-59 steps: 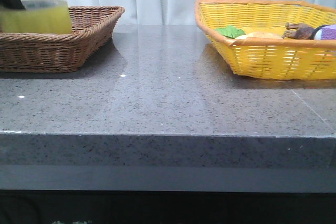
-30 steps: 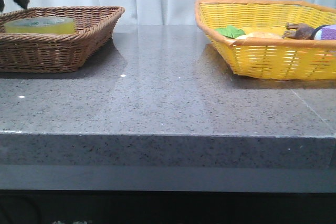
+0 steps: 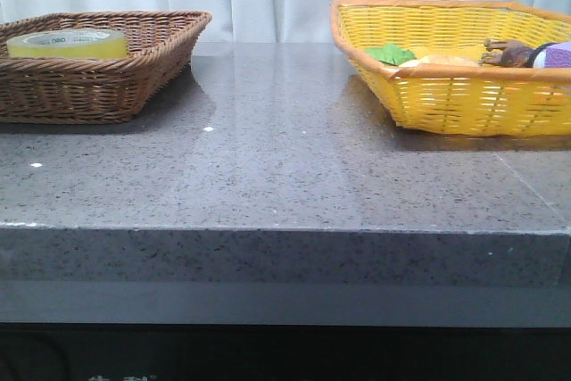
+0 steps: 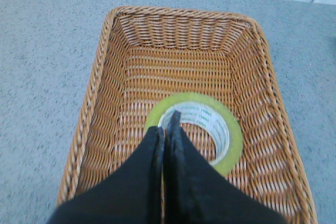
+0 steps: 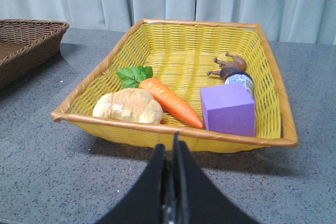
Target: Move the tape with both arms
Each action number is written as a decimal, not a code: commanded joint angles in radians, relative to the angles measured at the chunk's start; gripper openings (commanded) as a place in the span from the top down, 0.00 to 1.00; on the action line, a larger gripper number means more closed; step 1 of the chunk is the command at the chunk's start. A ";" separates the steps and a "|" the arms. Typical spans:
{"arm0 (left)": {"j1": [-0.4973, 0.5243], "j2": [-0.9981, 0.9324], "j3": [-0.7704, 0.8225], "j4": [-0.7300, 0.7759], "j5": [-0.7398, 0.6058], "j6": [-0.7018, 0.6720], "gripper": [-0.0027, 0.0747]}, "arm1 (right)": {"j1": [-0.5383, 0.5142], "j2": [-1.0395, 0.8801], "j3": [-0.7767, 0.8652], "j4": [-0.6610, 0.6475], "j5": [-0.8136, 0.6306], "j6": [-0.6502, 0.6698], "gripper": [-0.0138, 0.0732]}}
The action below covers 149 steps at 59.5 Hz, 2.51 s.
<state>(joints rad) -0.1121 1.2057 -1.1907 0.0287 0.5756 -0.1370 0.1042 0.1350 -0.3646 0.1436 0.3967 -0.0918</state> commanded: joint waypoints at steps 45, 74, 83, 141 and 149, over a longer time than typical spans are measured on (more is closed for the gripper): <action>-0.005 -0.895 0.662 -0.014 -0.184 -0.002 0.99 | -0.007 0.011 -0.022 0.006 -0.074 -0.005 0.94; -0.005 -0.905 0.675 -0.009 -0.188 -0.002 0.99 | -0.007 0.011 -0.022 0.006 -0.074 -0.005 0.94; 0.022 -0.975 0.744 -0.014 -0.192 -0.002 0.99 | -0.007 0.011 -0.022 0.006 -0.074 -0.005 0.94; 0.089 -1.230 1.238 -0.029 -0.482 -0.004 0.99 | -0.007 0.011 -0.022 0.006 -0.067 -0.005 0.94; 0.089 -1.230 1.238 -0.029 -0.482 -0.004 0.99 | -0.007 0.011 -0.022 0.006 -0.067 -0.005 0.94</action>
<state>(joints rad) -0.0232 -0.0053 0.0091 0.0101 0.1794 -0.1363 0.1042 0.1350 -0.3646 0.1436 0.4025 -0.0918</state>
